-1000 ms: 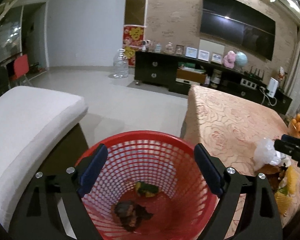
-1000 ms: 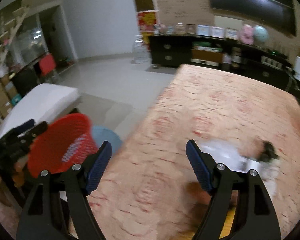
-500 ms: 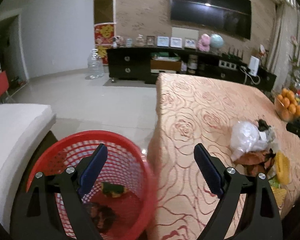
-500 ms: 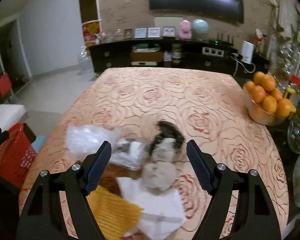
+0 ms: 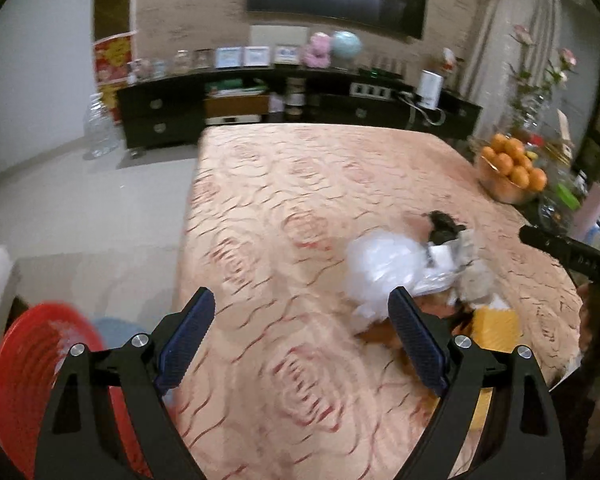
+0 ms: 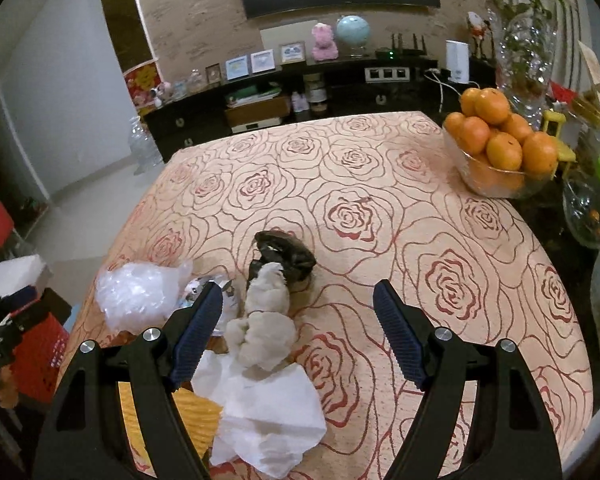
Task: Collect trash
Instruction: 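Reach the left tool to the clear plastic bag while the right tool reaches the white mesh bag, then close the left tool on the clear plastic bag while the right tool grasps the white mesh bag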
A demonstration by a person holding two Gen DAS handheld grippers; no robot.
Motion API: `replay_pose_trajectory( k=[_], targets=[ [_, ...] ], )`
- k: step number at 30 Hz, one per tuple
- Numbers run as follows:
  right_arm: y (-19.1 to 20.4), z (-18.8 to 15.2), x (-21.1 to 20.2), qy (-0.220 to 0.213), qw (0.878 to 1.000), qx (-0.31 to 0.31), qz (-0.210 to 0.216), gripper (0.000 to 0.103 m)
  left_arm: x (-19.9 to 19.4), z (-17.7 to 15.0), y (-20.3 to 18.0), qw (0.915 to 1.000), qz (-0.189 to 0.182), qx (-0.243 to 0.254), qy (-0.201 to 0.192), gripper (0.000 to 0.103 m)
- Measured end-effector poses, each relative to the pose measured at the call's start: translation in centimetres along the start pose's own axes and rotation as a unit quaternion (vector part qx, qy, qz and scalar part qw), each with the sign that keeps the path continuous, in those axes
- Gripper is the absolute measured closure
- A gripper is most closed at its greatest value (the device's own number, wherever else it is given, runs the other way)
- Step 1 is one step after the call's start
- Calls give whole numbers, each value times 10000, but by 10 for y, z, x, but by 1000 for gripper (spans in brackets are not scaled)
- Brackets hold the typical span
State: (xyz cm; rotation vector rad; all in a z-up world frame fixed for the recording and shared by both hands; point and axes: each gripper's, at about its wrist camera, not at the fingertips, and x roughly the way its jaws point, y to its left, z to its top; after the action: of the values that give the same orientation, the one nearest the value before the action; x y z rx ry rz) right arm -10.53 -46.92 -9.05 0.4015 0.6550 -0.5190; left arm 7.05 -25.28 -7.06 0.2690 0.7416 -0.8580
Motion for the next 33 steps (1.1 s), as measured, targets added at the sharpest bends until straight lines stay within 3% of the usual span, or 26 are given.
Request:
replay_pose_trajectory(
  k=[6, 12, 16, 21, 25, 33],
  targets=[
    [-3, -1, 3, 119, 9999, 70, 43, 28, 42, 20, -19, 9976, -618, 101, 305, 18],
    [2, -2, 6, 182, 9998, 20, 78, 28, 74, 23, -35, 9943, -892, 168, 555, 18],
    [5, -2, 10, 235, 9997, -9, 88, 28, 88, 22, -53, 9933, -896, 335, 652, 18],
    [7, -5, 14, 334, 9993, -56, 134, 28, 106, 20, -56, 9927, -884, 182, 800, 18],
    [5, -7, 16, 406, 9990, 0, 163, 28, 110, 19, -57, 9920, -924, 152, 845, 38],
    [8, -13, 27, 590, 9981, -37, 180, 28, 105, 18, -50, 9918, -1018, -129, 755, 55]
  ],
)
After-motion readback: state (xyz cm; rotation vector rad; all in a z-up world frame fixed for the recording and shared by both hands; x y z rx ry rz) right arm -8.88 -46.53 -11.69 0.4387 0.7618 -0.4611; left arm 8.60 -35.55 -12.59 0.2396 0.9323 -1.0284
